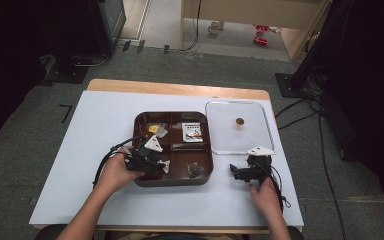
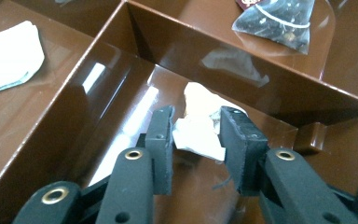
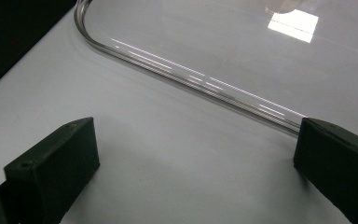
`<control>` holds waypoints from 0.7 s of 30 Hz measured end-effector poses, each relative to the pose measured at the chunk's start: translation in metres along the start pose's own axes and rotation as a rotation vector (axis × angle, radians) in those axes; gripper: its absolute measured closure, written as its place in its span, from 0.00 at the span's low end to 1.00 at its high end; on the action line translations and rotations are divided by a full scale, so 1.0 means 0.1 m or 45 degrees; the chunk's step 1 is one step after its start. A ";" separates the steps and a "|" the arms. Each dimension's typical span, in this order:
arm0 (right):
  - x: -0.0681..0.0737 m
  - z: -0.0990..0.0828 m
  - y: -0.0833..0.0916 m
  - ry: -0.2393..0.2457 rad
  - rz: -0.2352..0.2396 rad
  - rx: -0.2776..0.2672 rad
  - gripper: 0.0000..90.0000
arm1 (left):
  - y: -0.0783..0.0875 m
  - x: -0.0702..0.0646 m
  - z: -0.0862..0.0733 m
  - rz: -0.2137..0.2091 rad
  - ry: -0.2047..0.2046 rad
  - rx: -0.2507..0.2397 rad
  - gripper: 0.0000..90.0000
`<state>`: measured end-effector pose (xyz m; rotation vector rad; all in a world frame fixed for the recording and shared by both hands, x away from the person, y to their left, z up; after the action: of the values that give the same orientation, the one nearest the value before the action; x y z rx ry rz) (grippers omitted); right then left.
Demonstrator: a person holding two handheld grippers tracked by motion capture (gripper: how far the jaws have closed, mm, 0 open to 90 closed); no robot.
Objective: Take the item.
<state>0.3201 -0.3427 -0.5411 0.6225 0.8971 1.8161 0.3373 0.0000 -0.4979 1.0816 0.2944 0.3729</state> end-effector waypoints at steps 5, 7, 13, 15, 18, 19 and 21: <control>0.00 0.00 0.00 -0.001 0.000 -0.001 0.00 | -0.01 0.01 -0.01 -0.015 0.026 0.032 0.80; 0.00 0.00 0.00 -0.001 0.000 -0.001 0.00 | -0.01 0.01 -0.01 -0.012 0.024 0.032 0.81; 0.00 0.00 0.00 -0.002 0.000 -0.001 0.00 | -0.01 0.01 -0.01 -0.007 0.005 0.033 0.84; 0.00 0.00 0.00 -0.002 0.000 -0.001 0.00 | -0.01 0.01 -0.01 -0.015 0.005 0.028 0.85; 0.00 0.00 0.00 -0.001 0.000 -0.001 0.00 | 0.01 0.03 -0.02 -0.037 0.006 0.022 0.85; 0.00 0.00 0.00 -0.001 0.000 -0.001 0.00 | 0.01 0.03 -0.02 -0.037 0.006 0.022 0.85; 0.00 0.00 0.00 -0.001 0.000 -0.001 0.00 | 0.03 0.04 -0.02 -0.034 0.006 0.009 0.85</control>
<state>0.3201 -0.3426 -0.5410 0.6224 0.8957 1.8160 0.3393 0.0042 -0.4960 1.0826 0.3142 0.3507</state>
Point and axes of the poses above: each handheld gripper's, and its own axes: y roughly backward along the jaws, z roughly out of its top, x roughly to its left, the point moved 5 cm from there along -y, roughly forward along the jaws, and after that the axes turned 8 degrees about x, right-handed, at the moved point
